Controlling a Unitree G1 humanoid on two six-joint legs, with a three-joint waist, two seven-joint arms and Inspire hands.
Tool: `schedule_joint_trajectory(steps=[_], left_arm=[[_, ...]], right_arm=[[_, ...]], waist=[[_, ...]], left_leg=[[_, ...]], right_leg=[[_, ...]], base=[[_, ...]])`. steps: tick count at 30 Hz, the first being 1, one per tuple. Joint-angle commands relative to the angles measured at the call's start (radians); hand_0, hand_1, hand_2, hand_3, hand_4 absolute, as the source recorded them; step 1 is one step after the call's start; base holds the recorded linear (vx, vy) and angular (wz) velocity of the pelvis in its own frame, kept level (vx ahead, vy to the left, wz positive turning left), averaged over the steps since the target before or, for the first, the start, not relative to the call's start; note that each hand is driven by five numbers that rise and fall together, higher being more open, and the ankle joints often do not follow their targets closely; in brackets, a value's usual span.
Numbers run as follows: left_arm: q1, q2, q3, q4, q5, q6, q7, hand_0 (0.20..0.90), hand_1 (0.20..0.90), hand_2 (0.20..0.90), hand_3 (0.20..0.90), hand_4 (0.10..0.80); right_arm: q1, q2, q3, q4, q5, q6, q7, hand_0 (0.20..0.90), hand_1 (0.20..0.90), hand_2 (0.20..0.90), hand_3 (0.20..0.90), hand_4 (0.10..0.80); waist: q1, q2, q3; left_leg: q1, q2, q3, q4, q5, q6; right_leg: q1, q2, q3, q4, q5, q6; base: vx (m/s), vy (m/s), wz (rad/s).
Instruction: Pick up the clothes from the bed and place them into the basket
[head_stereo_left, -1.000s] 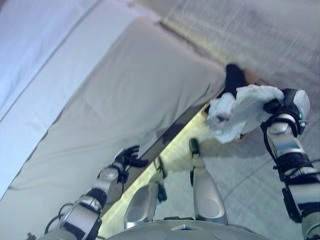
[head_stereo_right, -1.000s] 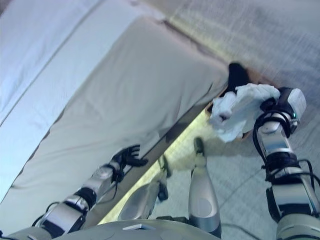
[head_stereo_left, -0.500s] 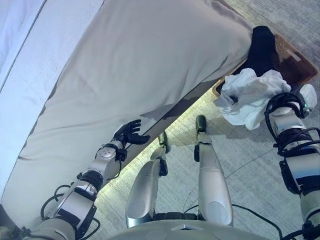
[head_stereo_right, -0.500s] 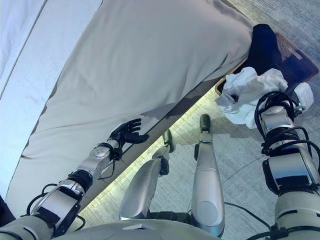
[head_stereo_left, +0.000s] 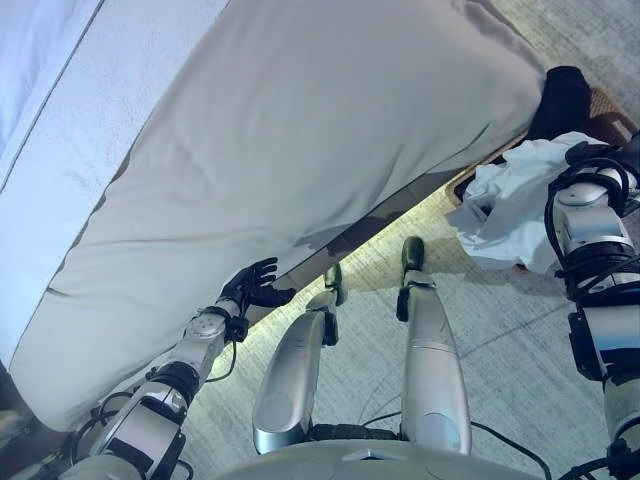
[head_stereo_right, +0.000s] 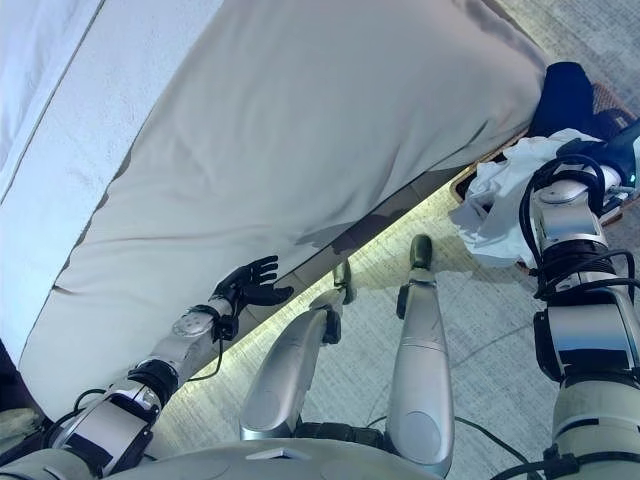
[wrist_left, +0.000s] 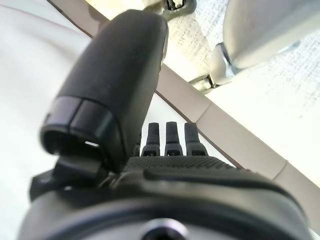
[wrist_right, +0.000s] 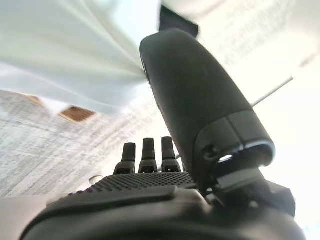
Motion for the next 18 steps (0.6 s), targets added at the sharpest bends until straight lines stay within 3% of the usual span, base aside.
schedule_joint_trajectory(steps=[1,6,11,12,18], left_arm=[[0.048,0.036,0.075,0.034,-0.038,-0.033,-0.015,0.900,0.900,0.900,0.900,0.800],[0.050,0.052,0.092,0.059,-0.019,-0.014,-0.030,0.900,0.900,0.900,0.900,0.800],[0.089,0.050,0.121,0.094,0.021,-0.003,-0.019,0.900,0.900,0.900,0.900,0.800],[0.116,0.040,0.137,0.104,0.055,-0.003,-0.019,0.900,0.900,0.900,0.900,0.800],[0.199,-0.013,0.171,0.219,0.197,0.031,-0.016,0.900,0.900,0.900,0.900,0.800]], right_arm=[[0.066,-0.062,-0.050,-0.047,-0.012,-0.046,-0.027,0.900,0.900,0.900,0.900,0.800],[0.208,0.008,-0.052,0.053,0.009,-0.041,0.037,0.900,0.900,0.900,0.900,0.800],[0.392,0.105,-0.086,0.140,0.065,-0.138,0.095,0.900,0.900,0.900,0.900,0.800],[0.462,0.139,-0.105,0.153,0.080,-0.205,0.121,0.900,0.900,0.900,0.900,0.800],[0.652,0.328,-0.074,0.179,0.036,-0.298,0.342,0.900,0.900,0.900,0.900,0.800]], waist=[[-0.060,0.017,0.002],[-0.052,-0.038,-0.057],[-0.031,-0.113,-0.139],[-0.023,-0.134,-0.174],[-0.015,-0.182,-0.339]], left_leg=[[-0.003,0.026,0.018,-0.051,0.066,-0.001],[0.073,0.049,0.022,-0.105,0.064,-0.002],[0.175,0.058,0.003,-0.158,0.051,0.000],[0.212,0.056,-0.005,-0.175,0.047,0.002],[0.346,0.041,-0.010,-0.220,0.023,0.018]], right_leg=[[0.124,0.068,-0.039,0.015,-0.128,-0.022],[0.224,0.074,-0.053,-0.113,-0.075,-0.009],[0.376,0.076,-0.073,-0.243,-0.031,0.005],[0.429,0.074,-0.078,-0.282,-0.019,0.012],[0.581,0.078,-0.073,-0.390,0.016,0.033]], base=[[0.031,0.033,-0.04],[0.053,-0.006,0.02],[0.102,0.015,0.17],[0.180,0.070,0.14],[0.251,0.208,0.17]])
